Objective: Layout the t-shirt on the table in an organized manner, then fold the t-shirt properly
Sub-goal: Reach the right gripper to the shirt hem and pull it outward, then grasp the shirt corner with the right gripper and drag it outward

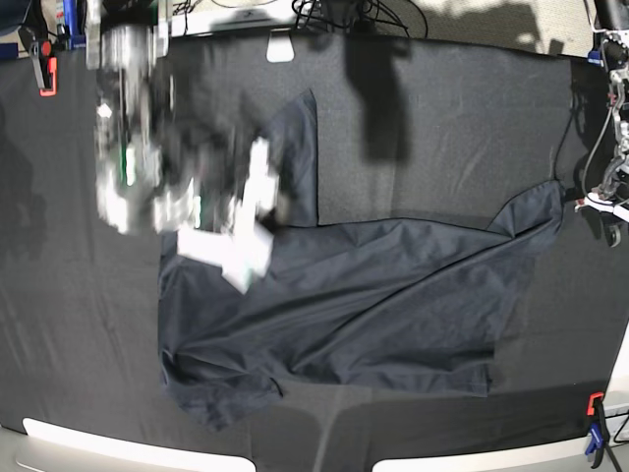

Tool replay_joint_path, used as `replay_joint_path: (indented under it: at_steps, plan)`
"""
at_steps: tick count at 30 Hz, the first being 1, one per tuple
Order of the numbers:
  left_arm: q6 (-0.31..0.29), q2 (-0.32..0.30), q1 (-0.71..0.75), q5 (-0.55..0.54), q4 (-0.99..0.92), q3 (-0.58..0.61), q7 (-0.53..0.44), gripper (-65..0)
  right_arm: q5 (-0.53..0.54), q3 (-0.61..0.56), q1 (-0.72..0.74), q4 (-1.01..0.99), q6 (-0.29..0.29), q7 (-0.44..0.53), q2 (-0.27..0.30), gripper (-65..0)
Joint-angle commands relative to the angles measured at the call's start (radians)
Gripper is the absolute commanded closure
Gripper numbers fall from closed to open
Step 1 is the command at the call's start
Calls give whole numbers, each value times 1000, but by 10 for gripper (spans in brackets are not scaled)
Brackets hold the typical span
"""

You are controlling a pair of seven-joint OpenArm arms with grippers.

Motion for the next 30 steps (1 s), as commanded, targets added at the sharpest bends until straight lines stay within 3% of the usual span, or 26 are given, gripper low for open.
replay_joint_path:
  at_steps: [1, 5, 10, 16, 24, 30]
  plan:
    - [7, -19, -13, 0, 19, -7, -24, -210, -18, 14, -32, 44, 4, 24, 5, -284]
    - [6, -20, -14, 0, 19, -7, -24, -210, -106, 64, -179, 83, 6, 45, 36, -284]
    - [7, -20, -13, -1, 19, -7, -26, -210, -297, 122, -284, 83, 6, 261, 74, -284]
    - [7, -20, -13, -1, 19, -7, -24, -210, -325, 118, -274, 64, 6, 338, 74, -284]
    - [7, -20, -13, 0, 19, -7, -24, -210, -631, 100, -264, -44, 0, 566, 74, -284]
    - [7, -20, -14, -1, 19, -7, -25, -210, -643, 100, -234, -105, 0, 603, 74, -284]
